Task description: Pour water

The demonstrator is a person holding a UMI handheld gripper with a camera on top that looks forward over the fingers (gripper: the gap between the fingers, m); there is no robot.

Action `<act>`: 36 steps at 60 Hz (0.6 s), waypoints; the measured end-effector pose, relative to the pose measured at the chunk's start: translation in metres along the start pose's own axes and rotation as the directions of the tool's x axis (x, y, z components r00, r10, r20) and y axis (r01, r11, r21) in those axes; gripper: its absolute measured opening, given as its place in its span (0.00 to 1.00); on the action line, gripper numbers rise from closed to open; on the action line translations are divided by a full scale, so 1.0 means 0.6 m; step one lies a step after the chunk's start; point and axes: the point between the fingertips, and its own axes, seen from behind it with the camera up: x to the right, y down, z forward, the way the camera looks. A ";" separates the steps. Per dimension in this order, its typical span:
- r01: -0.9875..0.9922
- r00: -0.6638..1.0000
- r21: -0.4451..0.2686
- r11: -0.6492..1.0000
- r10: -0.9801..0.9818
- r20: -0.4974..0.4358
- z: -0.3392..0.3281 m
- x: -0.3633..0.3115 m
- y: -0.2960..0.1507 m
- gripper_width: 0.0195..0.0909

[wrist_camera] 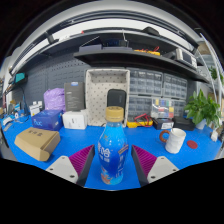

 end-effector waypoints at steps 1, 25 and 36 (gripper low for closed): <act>0.003 1.000 0.005 1.000 -0.003 -0.001 0.004 0.000 -0.001 0.77; 0.041 0.997 0.122 0.992 -0.048 0.061 0.052 -0.010 -0.008 0.34; 0.016 0.997 0.154 0.988 -0.028 0.077 0.057 -0.012 -0.013 0.29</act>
